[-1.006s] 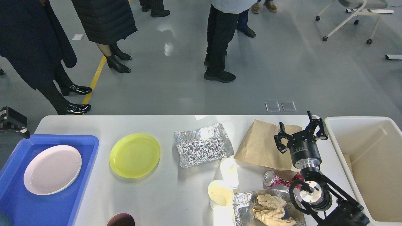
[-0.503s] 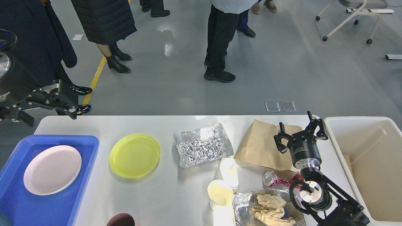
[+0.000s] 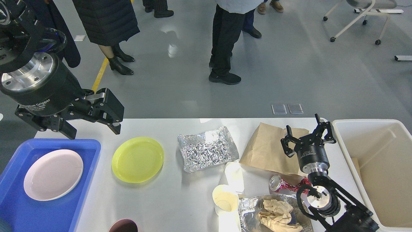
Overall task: Tidy desktop
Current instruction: 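Bring the left gripper over toward the pink mug near the table edge, then lower the left gripper and grasp the pink mug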
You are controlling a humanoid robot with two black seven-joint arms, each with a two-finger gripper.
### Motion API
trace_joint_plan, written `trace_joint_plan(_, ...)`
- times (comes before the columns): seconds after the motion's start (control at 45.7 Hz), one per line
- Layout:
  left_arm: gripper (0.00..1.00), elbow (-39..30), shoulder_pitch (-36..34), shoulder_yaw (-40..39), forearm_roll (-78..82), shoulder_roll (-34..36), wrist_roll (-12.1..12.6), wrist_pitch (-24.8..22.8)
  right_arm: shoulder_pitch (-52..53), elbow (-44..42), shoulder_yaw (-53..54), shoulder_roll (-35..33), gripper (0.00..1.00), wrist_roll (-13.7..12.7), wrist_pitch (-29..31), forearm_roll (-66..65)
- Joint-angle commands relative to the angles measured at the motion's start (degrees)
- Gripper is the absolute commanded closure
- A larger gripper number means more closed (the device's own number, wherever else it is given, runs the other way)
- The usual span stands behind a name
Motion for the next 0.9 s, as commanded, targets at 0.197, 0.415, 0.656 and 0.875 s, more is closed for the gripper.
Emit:
trace_joint_plan(0.197,0.08,0.1,2.1,-1.5,0.6,0.1,0.2,0.1,0.0,0.0,0.0,0.0,0.00,0.0,0.0,0.0)
trace_joint_plan(0.415,0.08,0.8,13.2,-8.1,8.0,0.8,0.2,4.6,0.0,0.0,0.0,0.0,0.00,0.0,0.0,0.0)
trace_joint_plan(0.656,0.10,0.7,20.5,-10.4,14.5,0.7,-0.2,9.1,0.0,0.0,0.0,0.0,0.00,0.0,0.0,0.0)
trace_joint_plan(0.875,0.14,0.7,30.3,-13.8,23.5,1.5,-0.2,11.9,0.0,0.0,0.0,0.0,0.00,0.0,0.0,0.0)
